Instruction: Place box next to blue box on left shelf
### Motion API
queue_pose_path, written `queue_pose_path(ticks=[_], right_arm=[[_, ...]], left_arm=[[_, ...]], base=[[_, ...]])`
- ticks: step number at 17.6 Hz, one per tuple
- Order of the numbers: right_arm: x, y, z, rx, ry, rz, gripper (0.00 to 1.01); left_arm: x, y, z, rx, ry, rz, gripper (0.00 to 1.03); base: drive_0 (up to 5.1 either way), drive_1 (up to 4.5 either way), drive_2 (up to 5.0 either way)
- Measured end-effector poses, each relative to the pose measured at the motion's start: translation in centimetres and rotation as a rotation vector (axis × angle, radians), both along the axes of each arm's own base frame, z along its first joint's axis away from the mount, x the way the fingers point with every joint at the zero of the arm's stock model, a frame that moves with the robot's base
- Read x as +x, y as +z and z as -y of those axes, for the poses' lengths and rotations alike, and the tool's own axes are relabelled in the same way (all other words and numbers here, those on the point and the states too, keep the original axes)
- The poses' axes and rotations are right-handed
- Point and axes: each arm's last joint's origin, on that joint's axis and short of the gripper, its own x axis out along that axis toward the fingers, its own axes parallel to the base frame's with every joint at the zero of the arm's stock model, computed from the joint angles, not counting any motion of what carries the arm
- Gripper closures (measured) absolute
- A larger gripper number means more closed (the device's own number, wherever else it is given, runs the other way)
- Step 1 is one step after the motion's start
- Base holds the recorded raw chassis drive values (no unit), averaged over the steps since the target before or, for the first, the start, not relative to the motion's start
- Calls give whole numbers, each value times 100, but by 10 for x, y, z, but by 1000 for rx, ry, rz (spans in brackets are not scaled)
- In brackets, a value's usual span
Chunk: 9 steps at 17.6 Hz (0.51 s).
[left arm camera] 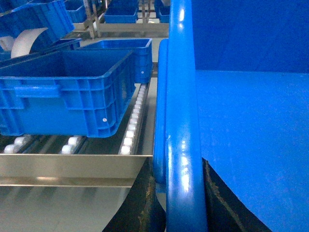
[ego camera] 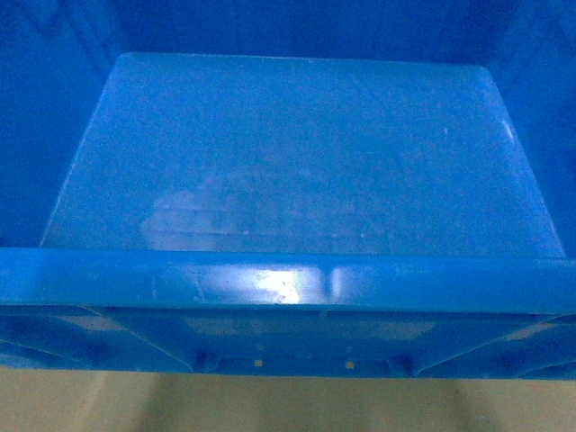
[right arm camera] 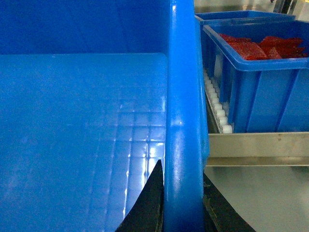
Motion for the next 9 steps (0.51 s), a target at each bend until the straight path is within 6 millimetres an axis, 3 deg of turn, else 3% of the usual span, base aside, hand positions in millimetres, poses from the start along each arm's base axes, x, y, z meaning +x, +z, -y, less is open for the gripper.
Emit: queue_pose_path(ticks=[9], right_arm=[[0, 0, 0, 0, -1, -1, 93]], left_arm=[[0, 0, 0, 0, 0, 0, 86]], base=[[10, 425, -405]])
